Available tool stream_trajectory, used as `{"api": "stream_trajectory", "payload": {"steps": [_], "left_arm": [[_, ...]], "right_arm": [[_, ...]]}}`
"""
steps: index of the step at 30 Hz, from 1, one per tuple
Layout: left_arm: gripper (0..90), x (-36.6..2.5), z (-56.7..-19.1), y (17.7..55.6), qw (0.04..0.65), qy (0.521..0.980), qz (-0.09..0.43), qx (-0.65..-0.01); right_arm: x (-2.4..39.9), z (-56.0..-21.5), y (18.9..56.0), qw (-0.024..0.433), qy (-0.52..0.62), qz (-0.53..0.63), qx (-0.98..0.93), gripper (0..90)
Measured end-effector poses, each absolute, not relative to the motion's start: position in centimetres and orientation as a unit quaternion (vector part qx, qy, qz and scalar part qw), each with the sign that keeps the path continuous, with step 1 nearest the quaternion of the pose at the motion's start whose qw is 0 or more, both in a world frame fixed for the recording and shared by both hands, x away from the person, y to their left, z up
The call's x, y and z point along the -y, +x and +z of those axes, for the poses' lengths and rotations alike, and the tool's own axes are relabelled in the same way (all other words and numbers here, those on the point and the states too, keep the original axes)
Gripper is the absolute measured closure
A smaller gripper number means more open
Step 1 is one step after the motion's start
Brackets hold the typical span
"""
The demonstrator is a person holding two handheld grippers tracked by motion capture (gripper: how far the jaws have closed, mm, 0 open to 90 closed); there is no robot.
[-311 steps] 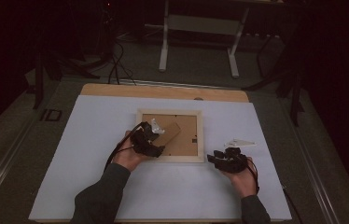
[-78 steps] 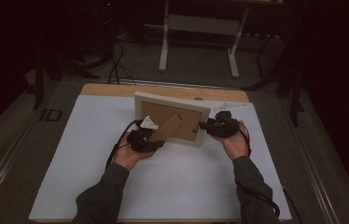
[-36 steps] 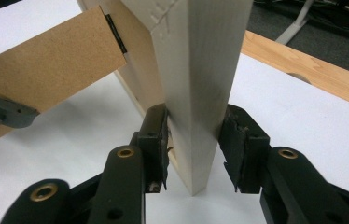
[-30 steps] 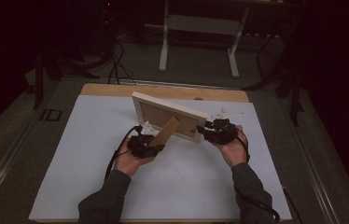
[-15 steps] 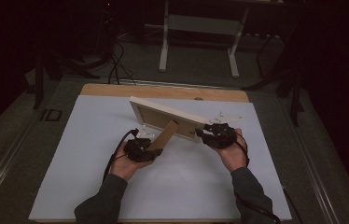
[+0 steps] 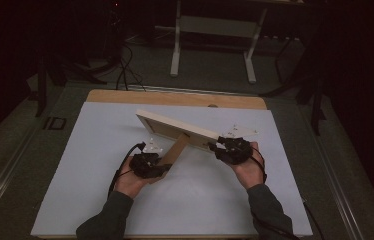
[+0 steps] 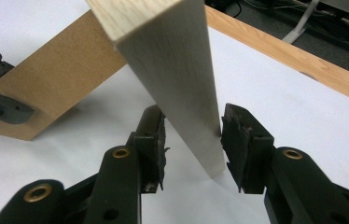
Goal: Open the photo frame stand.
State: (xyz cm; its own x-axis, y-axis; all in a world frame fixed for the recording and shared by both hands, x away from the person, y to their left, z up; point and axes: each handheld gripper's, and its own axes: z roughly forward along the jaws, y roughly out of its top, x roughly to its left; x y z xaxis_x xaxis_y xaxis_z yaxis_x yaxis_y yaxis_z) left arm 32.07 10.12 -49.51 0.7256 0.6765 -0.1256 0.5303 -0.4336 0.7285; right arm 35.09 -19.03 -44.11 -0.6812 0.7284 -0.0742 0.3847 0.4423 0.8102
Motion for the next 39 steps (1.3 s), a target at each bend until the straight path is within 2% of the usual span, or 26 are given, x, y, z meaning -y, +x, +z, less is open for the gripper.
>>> {"api": "stream_trajectory", "payload": {"steps": [25,39], "left_arm": [[62.4,-10.3,-49.7,31.3,0.387,0.845,0.101,-0.354],[58.8,-11.8,-48.8,31.0,0.424,0.821,0.097,-0.369]], "right_arm": [[19.0,-44.4,34.7,0.211,0.335,0.409,-0.822,58.6],[19.1,-44.6,34.8,0.203,0.336,0.410,-0.823,54.6]]}}
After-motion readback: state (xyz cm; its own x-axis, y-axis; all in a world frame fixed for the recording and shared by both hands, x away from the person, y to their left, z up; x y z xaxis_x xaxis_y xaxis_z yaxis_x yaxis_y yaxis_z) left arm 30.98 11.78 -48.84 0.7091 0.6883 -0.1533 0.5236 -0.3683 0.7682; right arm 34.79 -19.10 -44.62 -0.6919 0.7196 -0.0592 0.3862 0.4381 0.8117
